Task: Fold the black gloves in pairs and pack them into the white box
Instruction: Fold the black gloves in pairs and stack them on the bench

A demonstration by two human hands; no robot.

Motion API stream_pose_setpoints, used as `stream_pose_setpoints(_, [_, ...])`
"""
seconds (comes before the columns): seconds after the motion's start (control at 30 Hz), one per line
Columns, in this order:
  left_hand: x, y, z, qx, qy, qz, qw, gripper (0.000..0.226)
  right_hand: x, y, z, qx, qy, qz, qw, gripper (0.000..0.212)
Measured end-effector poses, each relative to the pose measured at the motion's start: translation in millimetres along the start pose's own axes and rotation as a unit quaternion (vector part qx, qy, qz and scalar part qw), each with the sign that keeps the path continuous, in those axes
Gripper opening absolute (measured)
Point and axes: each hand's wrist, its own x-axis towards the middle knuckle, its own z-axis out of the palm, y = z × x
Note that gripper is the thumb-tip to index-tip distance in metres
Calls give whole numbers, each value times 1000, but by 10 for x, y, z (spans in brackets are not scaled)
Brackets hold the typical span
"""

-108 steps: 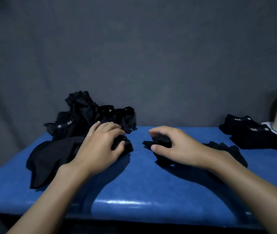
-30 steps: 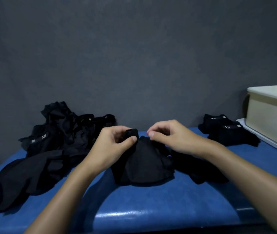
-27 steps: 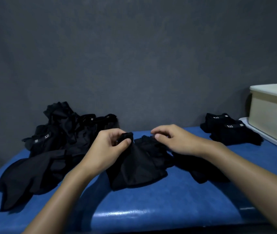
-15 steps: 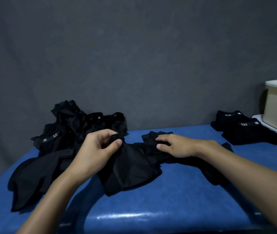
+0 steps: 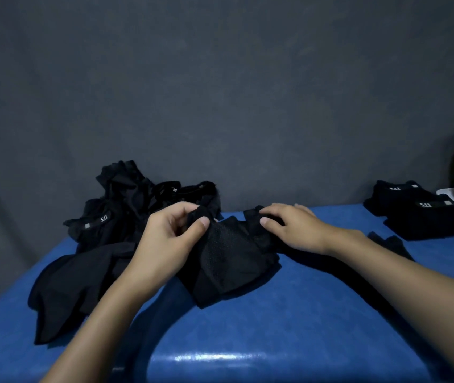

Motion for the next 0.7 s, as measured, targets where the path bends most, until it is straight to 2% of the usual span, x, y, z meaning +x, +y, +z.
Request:
stream_pose_setpoints(0.07, [-6, 16, 45, -11, 4, -1, 1000, 10, -137, -102, -37, 52, 34, -21, 998, 38])
stream_pose_setpoints(0.13, [-21, 27, 86, -24, 4, -7, 1000, 10, -281, -180, -71, 122, 60, -23, 990, 49])
stream_pose_setpoints(0.23, [-80, 57, 136, -27, 7, -6, 1000, 11, -526, -291, -140, 282, 85, 10, 956, 49])
stream_pose_setpoints(0.33, [-162, 85, 163, -13, 22, 5, 1000, 9, -763, -364, -196, 371, 68, 17, 926, 26])
stream_pose_setpoints(0.4, [-215, 79, 184, 0, 30, 1, 1000, 11, -896, -370, -204, 431, 36, 23, 901, 29])
stream_pose_setpoints(0.47, [-279, 79, 250, -17, 35, -31, 999, 13, -970, -381, -214, 438, 43, 39, 897, 37])
stream_pose_setpoints(0.53, [-355, 117, 349, -77, 27, -114, 990, 12, -982, -375, -221, 438, 78, 55, 894, 39])
stream_pose_setpoints(0.57, [-399, 145, 391, -116, -1, -170, 979, 14, -977, -363, -224, 427, 96, 57, 897, 39])
stream_pose_setpoints(0.63, [-497, 206, 452, -145, -74, -256, 953, 20, -972, -320, -222, 340, 120, 55, 931, 36])
stream_pose_setpoints(0.67, [-538, 213, 460, -109, -107, -266, 952, 19, -983, -290, -210, 277, 119, 50, 952, 34])
stream_pose_setpoints(0.7, [-566, 199, 454, -28, -129, -240, 962, 15, -1003, -263, -198, 209, 114, 40, 970, 32])
